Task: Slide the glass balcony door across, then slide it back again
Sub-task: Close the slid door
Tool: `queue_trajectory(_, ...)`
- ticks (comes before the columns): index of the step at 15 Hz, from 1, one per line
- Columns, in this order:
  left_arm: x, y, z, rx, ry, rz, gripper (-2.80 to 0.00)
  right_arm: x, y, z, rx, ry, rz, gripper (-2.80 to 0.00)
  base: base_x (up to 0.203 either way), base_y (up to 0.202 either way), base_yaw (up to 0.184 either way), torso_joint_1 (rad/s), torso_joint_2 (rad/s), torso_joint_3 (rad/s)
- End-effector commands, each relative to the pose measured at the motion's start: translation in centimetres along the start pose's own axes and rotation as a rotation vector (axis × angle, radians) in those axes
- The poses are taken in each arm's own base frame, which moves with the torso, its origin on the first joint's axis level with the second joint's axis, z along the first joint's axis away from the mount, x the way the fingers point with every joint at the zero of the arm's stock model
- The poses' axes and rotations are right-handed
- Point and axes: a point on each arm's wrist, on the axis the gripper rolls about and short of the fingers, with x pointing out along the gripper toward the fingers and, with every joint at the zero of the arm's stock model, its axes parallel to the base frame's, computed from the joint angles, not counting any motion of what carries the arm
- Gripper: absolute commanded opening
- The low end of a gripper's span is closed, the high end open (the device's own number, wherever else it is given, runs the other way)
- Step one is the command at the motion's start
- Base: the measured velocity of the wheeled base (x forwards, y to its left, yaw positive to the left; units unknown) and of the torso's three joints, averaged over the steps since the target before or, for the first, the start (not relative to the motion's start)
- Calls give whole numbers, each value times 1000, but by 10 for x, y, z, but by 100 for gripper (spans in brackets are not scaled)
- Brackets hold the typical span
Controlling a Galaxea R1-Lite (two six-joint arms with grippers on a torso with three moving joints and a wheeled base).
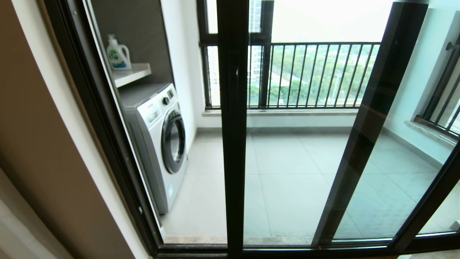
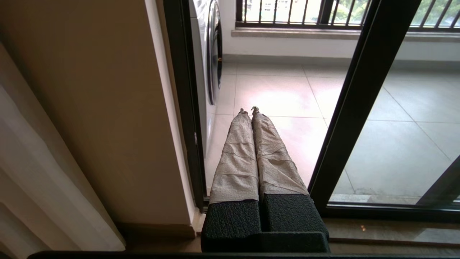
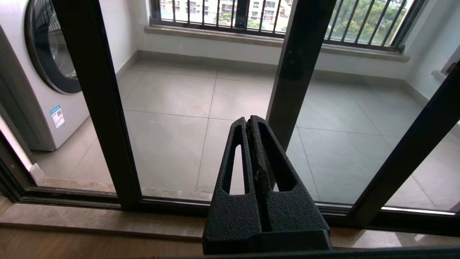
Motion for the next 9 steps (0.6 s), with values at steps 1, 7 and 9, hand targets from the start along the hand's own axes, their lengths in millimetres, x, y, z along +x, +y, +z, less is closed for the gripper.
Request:
queue_trajectory(1,0,0,0,-1,-1,1,-280,1,0,-4,43,21,-2,-280,0,0,0,0,0,0)
queue_trajectory(7,0,0,0,-1,-1,1,-280,1,0,-4,51,13,-1,-280,0,0,0,0,0,0)
queue_trajectory(9,0,0,0,-1,-1,1,-280,1,0,-4,51,13,-1,-280,0,0,0,0,0,0)
